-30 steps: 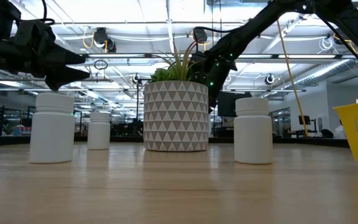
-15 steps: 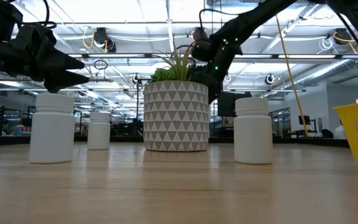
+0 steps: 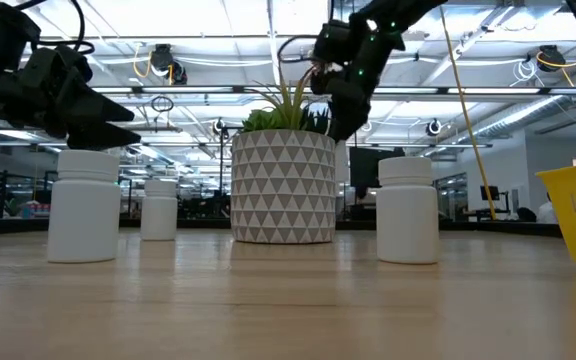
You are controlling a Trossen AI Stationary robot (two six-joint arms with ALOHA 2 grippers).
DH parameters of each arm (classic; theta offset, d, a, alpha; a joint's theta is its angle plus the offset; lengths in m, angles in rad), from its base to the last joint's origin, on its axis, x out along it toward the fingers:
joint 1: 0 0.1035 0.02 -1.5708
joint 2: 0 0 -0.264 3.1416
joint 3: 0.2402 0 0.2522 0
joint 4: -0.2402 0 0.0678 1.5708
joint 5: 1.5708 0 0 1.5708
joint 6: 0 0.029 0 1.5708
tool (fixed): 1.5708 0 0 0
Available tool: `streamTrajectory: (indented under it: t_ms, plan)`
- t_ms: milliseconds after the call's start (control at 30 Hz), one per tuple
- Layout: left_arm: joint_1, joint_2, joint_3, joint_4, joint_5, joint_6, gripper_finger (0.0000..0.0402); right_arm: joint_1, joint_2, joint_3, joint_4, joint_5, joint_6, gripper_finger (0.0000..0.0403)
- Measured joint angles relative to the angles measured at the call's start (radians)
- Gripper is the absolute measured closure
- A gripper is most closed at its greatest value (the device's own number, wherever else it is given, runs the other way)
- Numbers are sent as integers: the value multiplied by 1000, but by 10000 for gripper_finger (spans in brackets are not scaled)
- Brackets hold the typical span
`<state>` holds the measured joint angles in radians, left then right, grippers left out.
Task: Pick and place pill bottles into a basket
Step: Put the white pill bottle into the bin
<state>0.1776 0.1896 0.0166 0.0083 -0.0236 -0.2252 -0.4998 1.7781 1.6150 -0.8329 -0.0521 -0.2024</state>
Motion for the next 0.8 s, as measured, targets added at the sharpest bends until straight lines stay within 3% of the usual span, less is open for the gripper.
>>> streamTrajectory:
  t_ms: [800]
  plan:
    - [0, 0, 1, -14, 7, -14, 91, 215, -177, 1, -221, 0, 183, 240]
